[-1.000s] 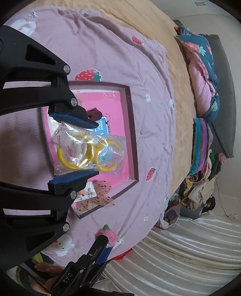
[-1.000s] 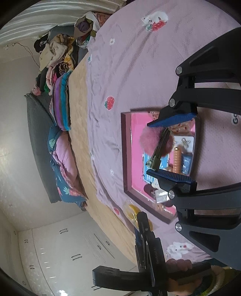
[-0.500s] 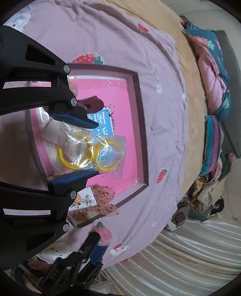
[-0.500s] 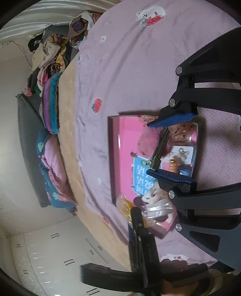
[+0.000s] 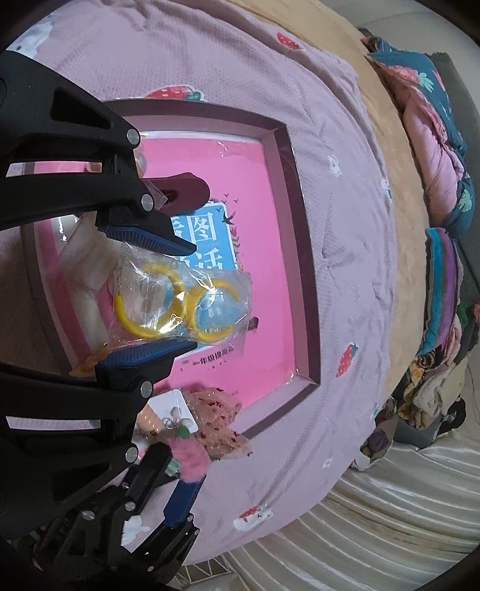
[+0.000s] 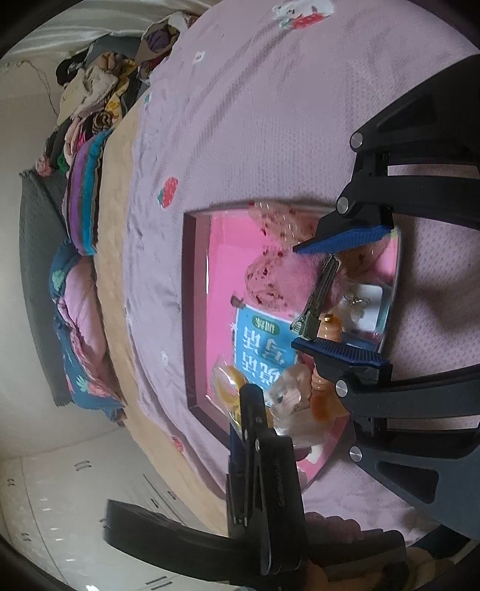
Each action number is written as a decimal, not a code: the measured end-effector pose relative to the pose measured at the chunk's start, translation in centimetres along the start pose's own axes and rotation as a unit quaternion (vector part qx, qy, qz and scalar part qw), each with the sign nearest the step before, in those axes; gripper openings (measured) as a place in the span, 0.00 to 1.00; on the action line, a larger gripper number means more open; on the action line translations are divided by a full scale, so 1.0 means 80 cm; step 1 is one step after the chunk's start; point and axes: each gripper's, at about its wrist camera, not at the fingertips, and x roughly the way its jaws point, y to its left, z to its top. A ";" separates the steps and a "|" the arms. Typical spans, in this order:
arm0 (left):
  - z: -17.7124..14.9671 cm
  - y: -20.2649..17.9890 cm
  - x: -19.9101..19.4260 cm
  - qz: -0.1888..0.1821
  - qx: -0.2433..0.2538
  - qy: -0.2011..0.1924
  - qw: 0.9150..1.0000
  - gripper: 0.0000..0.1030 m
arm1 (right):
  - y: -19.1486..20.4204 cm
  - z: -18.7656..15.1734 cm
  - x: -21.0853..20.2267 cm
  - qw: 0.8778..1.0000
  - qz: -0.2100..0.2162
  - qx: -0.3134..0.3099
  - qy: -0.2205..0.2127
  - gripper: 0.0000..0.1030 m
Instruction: Organize jewelry
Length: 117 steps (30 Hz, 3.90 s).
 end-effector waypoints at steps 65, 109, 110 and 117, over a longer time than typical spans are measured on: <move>-0.067 0.021 -0.166 0.034 -0.041 -0.083 0.995 0.91 | 0.045 -0.031 -0.130 0.998 -0.016 -0.024 -0.052 0.95; -0.182 0.010 -0.170 0.034 -0.062 -0.110 0.991 0.91 | 0.055 -0.114 -0.155 0.996 -0.040 -0.014 -0.076 0.96; -0.184 0.009 -0.168 0.034 -0.062 -0.109 0.992 0.91 | 0.054 -0.116 -0.154 0.996 -0.039 -0.010 -0.074 0.96; -0.187 0.006 -0.164 0.030 -0.061 -0.104 0.992 0.91 | 0.058 -0.121 -0.143 0.997 -0.035 -0.013 -0.062 0.96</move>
